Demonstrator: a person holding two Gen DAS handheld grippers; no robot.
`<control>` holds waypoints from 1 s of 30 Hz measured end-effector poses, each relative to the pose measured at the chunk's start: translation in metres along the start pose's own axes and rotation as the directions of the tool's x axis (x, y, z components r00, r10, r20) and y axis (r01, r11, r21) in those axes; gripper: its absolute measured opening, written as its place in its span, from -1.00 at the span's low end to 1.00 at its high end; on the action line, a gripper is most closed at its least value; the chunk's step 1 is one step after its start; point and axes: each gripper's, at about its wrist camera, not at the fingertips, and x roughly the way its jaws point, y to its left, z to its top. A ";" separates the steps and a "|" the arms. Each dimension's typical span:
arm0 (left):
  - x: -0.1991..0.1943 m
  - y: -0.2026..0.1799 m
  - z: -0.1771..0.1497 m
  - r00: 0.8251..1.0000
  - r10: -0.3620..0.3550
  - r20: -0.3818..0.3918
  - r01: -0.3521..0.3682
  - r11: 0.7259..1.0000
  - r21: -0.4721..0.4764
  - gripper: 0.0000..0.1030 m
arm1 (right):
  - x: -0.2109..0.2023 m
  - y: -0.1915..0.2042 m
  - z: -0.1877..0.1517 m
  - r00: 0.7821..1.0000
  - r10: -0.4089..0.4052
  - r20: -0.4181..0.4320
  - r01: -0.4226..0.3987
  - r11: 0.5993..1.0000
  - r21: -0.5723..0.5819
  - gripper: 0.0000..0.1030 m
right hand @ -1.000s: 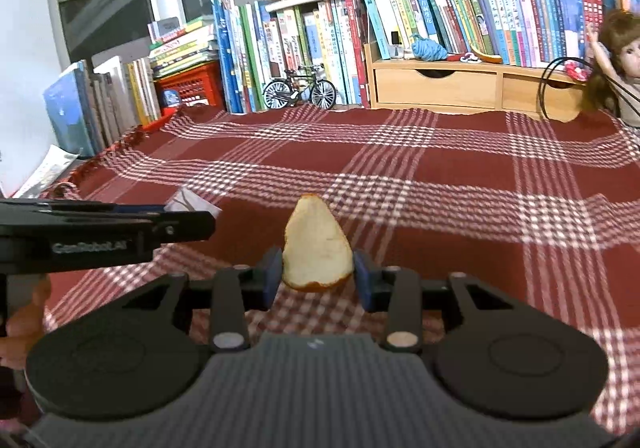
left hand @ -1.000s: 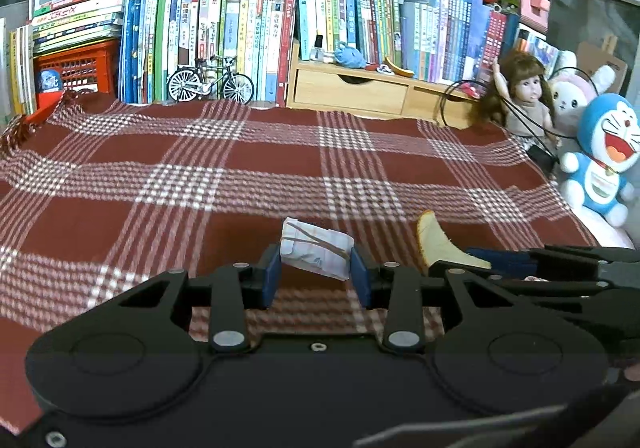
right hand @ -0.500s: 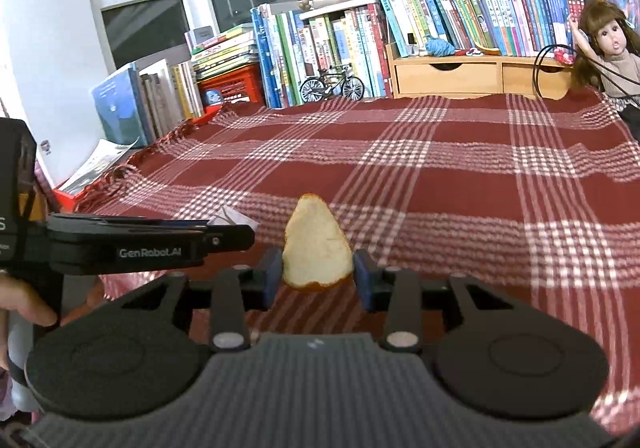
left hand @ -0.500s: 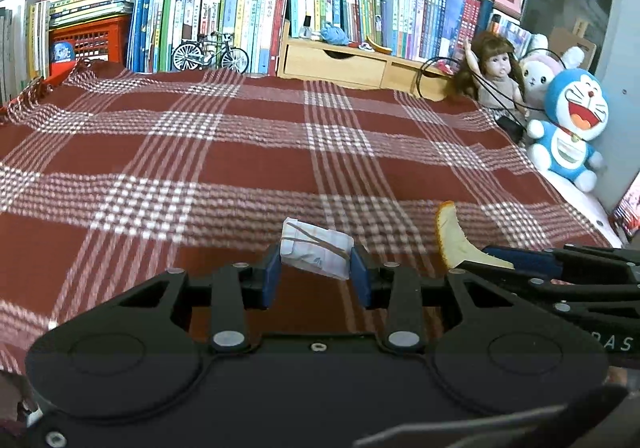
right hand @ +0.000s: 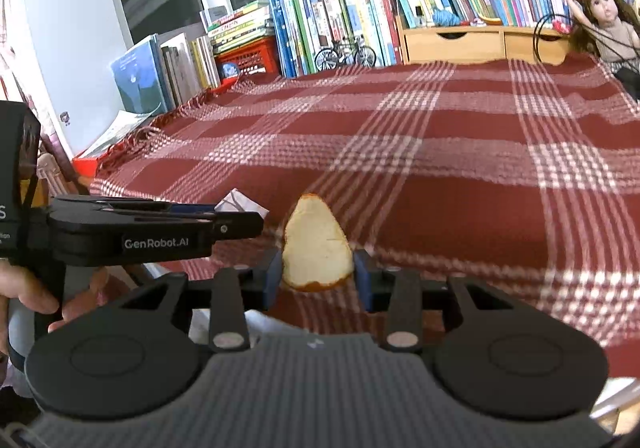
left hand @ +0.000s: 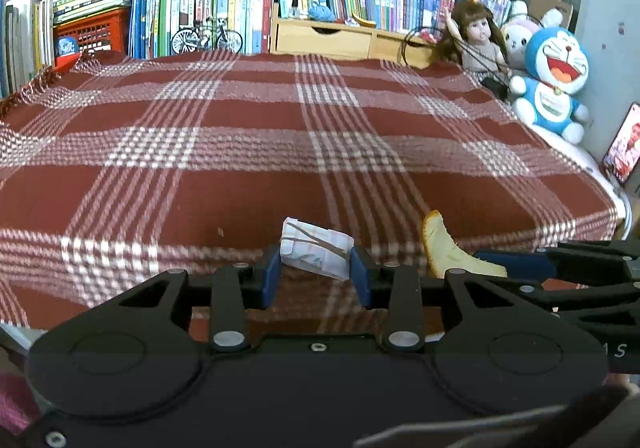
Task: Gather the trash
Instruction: 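Carry the paper scrap and bread crust down into the bin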
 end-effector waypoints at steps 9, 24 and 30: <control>0.006 0.000 -0.039 0.996 0.015 -0.085 -0.016 1.000 -0.013 -0.31 | -0.002 0.002 -0.032 0.999 0.011 -0.050 -0.011 1.000 0.017 -0.13; 0.027 0.002 -0.092 0.970 0.038 -0.242 -0.041 0.999 -0.008 -0.31 | 0.015 0.005 -0.081 0.985 -0.015 -0.172 0.022 0.999 0.036 -0.12; 0.036 0.001 -0.103 0.957 0.049 -0.285 -0.051 0.999 0.001 -0.31 | 0.025 0.002 -0.092 0.976 -0.015 -0.216 0.028 0.998 0.059 -0.11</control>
